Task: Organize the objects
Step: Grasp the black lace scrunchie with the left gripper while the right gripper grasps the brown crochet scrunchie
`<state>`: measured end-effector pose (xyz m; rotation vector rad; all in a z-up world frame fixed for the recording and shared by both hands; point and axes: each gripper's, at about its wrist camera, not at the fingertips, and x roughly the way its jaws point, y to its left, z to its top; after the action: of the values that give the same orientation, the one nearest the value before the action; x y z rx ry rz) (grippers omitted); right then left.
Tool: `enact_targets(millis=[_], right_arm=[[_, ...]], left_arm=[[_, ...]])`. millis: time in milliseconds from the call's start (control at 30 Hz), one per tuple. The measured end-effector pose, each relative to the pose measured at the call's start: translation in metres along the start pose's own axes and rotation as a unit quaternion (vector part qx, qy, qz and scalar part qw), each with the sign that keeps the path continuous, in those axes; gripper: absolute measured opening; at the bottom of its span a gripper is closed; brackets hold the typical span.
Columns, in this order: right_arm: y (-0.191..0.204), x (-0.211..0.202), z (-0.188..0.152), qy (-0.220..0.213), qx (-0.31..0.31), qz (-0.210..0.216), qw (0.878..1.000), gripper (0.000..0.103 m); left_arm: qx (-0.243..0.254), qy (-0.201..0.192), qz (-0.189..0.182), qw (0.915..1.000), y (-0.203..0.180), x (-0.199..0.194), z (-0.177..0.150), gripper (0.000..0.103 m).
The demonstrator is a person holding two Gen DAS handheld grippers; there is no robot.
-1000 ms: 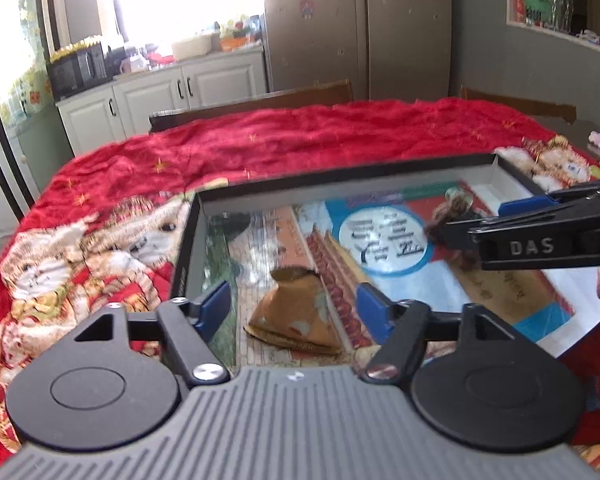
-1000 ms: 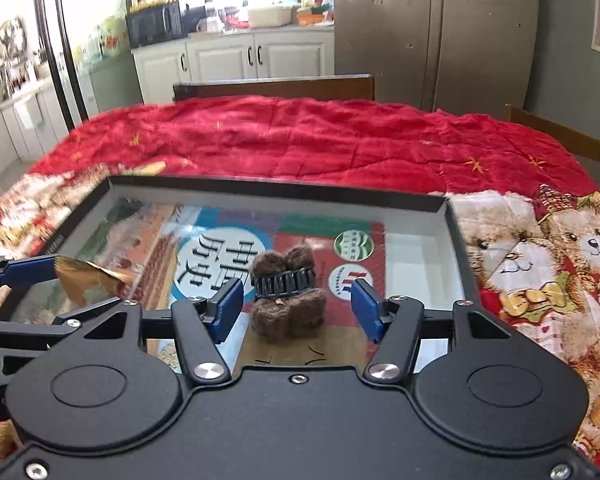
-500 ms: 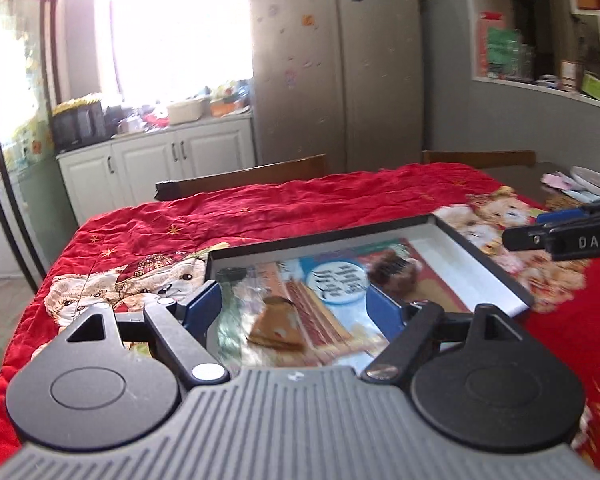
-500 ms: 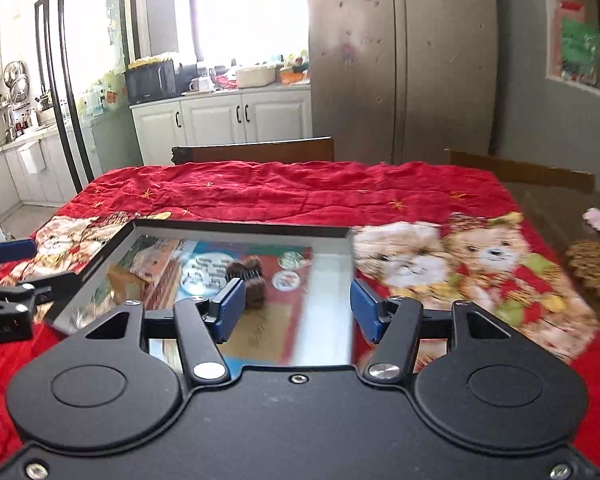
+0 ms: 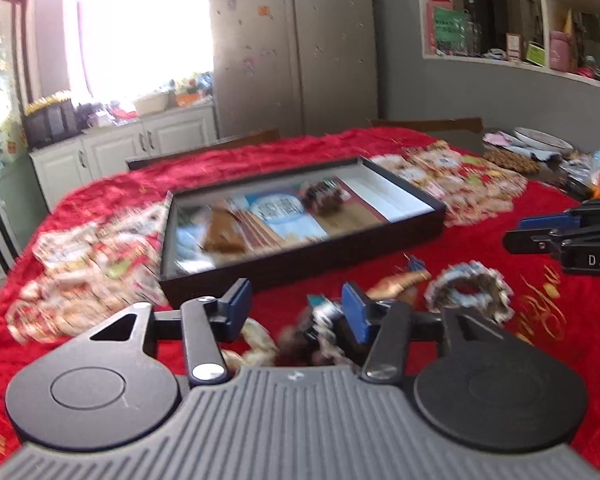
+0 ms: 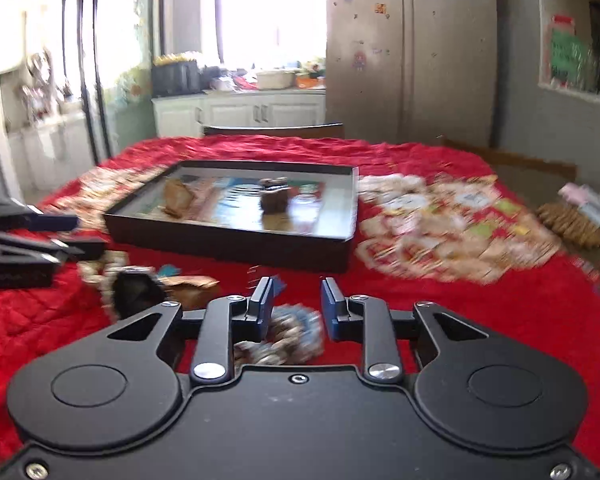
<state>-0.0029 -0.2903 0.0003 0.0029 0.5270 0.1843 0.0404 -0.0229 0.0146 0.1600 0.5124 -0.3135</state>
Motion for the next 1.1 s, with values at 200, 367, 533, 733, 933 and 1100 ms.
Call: enact_targets(millis=[200,367,533,733,933,1100], right_arm=[[0.009,0.000,-0.018,-0.001,-0.002,0.008,1.000,0.022],[0.008,0.013,-0.023,0.019,0.008,0.011,1.000,0.022],[0.006,0.025,-0.030,0.034,0.003,-0.010,0.999,0.022],[0.002,0.032,-0.034,0.045,0.006,-0.009,0.999,0.022],[0.001,0.034,-0.035,0.048,0.005,-0.007,0.999,0.018],[0.003,0.035,-0.036,0.048,-0.004,-0.007,0.999,0.014]], left_arm=[[-0.013,0.016,-0.016,0.9997,-0.005,0.015,-0.007,0.035],[-0.018,0.028,-0.019,0.9993,-0.005,0.023,-0.012,0.035],[-0.021,0.035,-0.017,0.9990,-0.003,0.027,-0.016,0.035],[-0.024,0.039,-0.020,0.9987,-0.003,0.029,-0.018,0.035],[-0.026,0.042,-0.025,0.9985,-0.002,0.030,-0.018,0.029],[-0.024,0.043,-0.032,0.9982,-0.004,0.029,-0.019,0.024]])
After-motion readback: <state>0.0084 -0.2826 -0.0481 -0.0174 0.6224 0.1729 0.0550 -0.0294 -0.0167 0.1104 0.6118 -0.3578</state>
